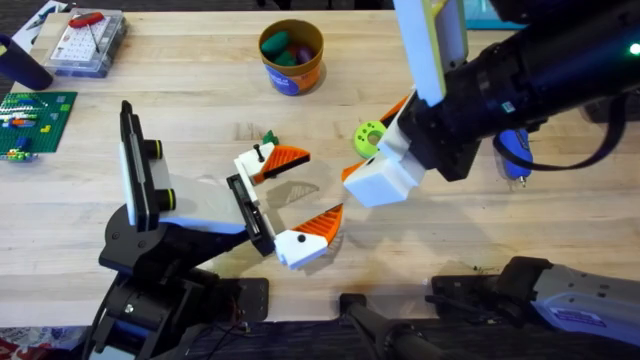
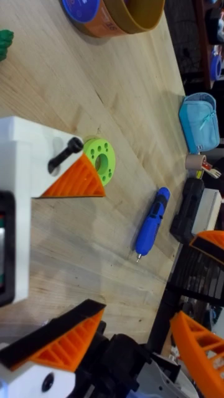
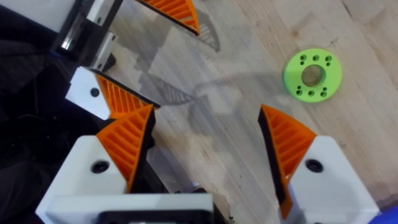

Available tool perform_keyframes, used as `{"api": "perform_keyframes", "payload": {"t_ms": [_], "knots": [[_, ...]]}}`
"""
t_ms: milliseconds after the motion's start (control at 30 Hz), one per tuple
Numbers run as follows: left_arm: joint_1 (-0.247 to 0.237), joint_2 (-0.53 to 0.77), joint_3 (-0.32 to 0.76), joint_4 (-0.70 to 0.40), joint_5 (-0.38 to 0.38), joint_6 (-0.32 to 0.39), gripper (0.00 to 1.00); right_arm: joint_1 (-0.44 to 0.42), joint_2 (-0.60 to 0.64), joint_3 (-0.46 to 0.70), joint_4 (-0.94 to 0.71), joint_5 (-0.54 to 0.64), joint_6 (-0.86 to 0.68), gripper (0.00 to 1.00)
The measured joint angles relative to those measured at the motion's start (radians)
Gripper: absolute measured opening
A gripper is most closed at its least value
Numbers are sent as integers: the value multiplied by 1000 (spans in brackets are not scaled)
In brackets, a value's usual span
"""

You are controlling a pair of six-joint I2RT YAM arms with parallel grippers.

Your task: Pick up the gripper from the table and insert it into the empty holder that is missing its gripper. Then pick up a screw, insert it into the mounting hole, and use the screwdriver to tighten it. Finally, clean up the table by picking up the vegetable and placing it into the bucket.

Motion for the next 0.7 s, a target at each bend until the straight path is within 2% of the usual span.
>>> {"api": "perform_keyframes", "payload": {"t_ms": [167, 500, 700], "knots": [[0, 0, 0, 0, 1, -1, 996, 0, 1, 0, 5, -3, 0, 969], [0, 0, 0, 0, 1, -1, 996, 0, 12, 0, 132, -8, -5, 969], [0, 0, 0, 0, 1, -1, 996, 0, 84, 11, 100, -42, -24, 969]]}}
